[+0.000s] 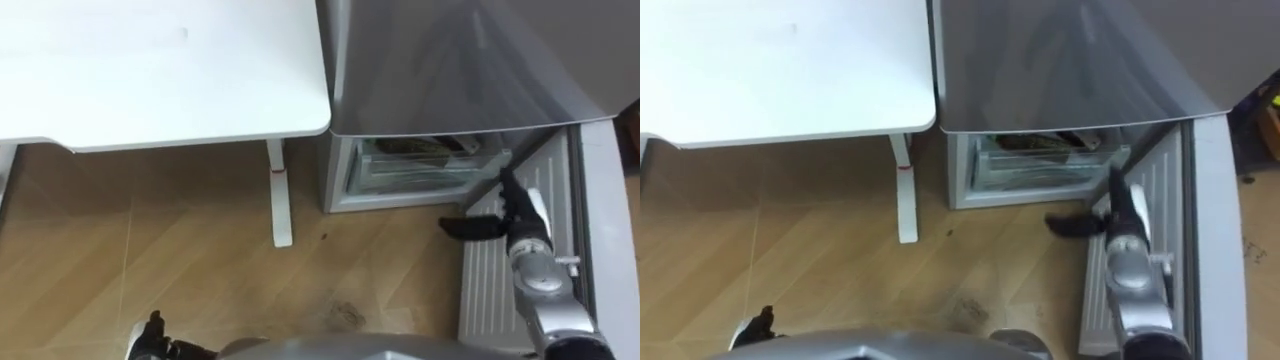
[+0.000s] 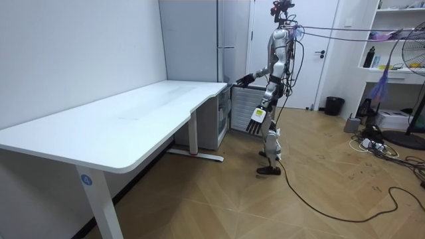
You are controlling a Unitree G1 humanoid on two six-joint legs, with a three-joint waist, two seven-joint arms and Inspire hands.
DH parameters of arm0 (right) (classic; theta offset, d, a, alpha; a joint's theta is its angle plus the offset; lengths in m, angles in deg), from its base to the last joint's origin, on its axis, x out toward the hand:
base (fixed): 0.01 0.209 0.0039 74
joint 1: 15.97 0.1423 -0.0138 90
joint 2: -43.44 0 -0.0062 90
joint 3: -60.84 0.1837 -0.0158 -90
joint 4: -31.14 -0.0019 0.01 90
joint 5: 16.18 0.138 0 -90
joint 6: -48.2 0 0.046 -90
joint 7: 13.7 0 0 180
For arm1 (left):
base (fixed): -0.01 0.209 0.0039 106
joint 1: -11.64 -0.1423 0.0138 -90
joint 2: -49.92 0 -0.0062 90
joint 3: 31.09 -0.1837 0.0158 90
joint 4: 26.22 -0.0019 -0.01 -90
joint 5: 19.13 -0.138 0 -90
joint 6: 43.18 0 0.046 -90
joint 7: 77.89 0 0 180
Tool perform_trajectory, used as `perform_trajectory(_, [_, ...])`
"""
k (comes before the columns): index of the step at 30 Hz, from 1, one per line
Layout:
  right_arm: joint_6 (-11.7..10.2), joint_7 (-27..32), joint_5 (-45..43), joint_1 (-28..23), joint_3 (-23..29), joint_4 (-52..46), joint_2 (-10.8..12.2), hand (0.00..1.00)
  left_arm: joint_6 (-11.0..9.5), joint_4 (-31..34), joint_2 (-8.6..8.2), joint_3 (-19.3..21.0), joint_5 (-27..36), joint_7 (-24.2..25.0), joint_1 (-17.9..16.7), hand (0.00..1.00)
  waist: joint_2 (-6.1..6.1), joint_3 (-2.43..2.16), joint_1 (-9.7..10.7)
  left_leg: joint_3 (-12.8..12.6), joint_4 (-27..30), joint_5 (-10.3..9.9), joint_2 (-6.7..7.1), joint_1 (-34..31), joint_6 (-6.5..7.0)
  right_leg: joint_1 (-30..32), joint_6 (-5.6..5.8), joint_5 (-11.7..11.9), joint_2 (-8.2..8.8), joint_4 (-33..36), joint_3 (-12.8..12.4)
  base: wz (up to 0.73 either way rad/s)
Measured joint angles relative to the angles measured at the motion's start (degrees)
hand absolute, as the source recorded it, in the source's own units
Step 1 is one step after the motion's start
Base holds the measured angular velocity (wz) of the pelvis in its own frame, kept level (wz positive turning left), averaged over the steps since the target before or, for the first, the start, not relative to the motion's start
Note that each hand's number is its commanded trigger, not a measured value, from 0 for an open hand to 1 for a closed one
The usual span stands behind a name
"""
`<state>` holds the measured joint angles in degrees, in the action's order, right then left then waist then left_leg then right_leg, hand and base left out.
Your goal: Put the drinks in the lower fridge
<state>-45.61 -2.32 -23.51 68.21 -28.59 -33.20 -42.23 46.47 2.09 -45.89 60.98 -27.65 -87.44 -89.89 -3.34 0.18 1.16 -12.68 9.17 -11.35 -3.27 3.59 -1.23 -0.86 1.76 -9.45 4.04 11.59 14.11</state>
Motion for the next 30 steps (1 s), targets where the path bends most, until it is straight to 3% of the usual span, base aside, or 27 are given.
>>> perform_trajectory(6, [-2.55, 7.84, -0.55, -0.51, 4.05, -6.95, -0.32, 0.00, -0.20, 0.09, 0.06, 0.10, 0.02, -0.74, -0.34, 0.00, -0.75, -0.30, 0.23, -0.03, -0.10, -0.02, -0.01, -0.39, -0.03, 0.63, 0.00, 0.01, -0.25, -0.06, -1.57, -0.03])
perform_trajectory(9, [-2.57, 10.30, -0.50, -0.72, 5.33, -8.80, -0.42, 0.00, -0.54, 0.17, 0.08, 0.16, 0.02, -0.92, -0.22, 0.00, -0.61, -0.34, 0.42, -0.26, -0.09, -0.02, -0.02, -0.26, -0.03, 0.65, -0.01, 0.02, -0.27, -0.04, -2.05, -0.05])
perform_trajectory(14, [-3.38, 14.30, 1.02, -0.60, 9.13, -10.67, -2.91, 0.00, -0.98, 0.38, 0.08, 0.76, 0.09, -0.89, -0.72, 0.00, -0.61, -0.37, 0.77, -0.66, -0.21, -0.02, 0.03, 0.26, -0.03, 0.31, -0.01, 0.02, -0.27, 0.03, -2.76, -0.03])
perform_trajectory(19, [-4.21, 20.74, 6.75, -0.84, 12.82, -10.74, -5.83, 0.00, -0.98, 1.72, 0.21, 1.30, 0.27, -0.80, -2.54, 0.00, -1.04, -0.23, 2.09, -0.72, -0.56, -0.06, -0.01, 0.78, -0.09, -0.20, -0.02, 0.03, -0.31, -0.03, -2.45, 0.00])
perform_trajectory(23, [-4.25, 23.69, 10.89, -1.93, 16.81, -9.94, -6.15, 0.00, -0.56, 3.25, 0.52, 2.63, 0.25, -0.52, -3.31, 0.00, -1.23, -0.25, 2.72, -0.82, -0.56, -0.07, -0.09, 0.67, -0.10, -0.29, -0.03, 0.30, -0.59, -0.98, -2.77, 0.00])
perform_trajectory(30, [-3.76, 24.80, 30.24, -3.14, 21.42, -2.20, -6.59, 0.00, 0.59, 5.46, 0.81, 4.44, 0.07, 0.35, -3.93, 0.00, -1.70, -0.46, 4.15, -0.77, -0.57, -0.07, -0.11, 0.54, -0.11, -0.13, -0.02, 0.30, -0.63, -0.90, -2.85, 0.00])
